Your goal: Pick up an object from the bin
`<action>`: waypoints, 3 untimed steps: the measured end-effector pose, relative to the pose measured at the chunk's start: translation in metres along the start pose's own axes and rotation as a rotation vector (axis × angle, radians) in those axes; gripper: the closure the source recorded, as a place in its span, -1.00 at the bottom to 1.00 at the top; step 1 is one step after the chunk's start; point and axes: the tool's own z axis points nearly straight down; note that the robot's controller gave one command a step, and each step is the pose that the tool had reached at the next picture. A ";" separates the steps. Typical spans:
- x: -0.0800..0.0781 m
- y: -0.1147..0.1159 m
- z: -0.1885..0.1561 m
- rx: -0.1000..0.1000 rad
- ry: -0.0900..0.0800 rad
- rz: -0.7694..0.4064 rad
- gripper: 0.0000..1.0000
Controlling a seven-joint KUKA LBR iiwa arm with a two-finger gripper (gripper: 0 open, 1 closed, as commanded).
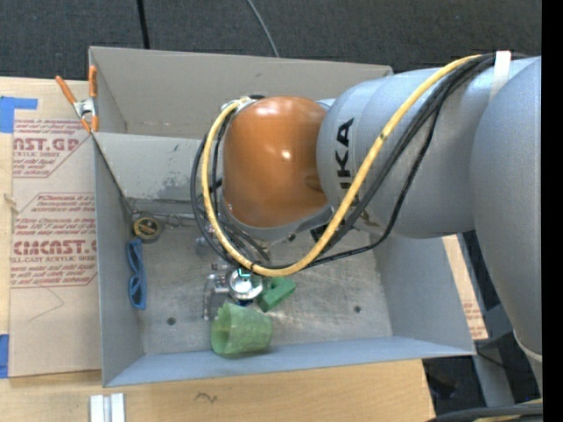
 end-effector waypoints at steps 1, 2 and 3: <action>0.011 -0.059 0.129 -0.003 -0.025 -0.354 -1.00; 0.012 -0.129 0.102 0.004 -0.009 -0.368 -1.00; 0.016 -0.116 0.092 0.000 -0.008 -0.464 -1.00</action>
Offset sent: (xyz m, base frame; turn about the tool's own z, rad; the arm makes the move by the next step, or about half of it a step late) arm -0.0165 -0.0615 -0.1323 -0.3561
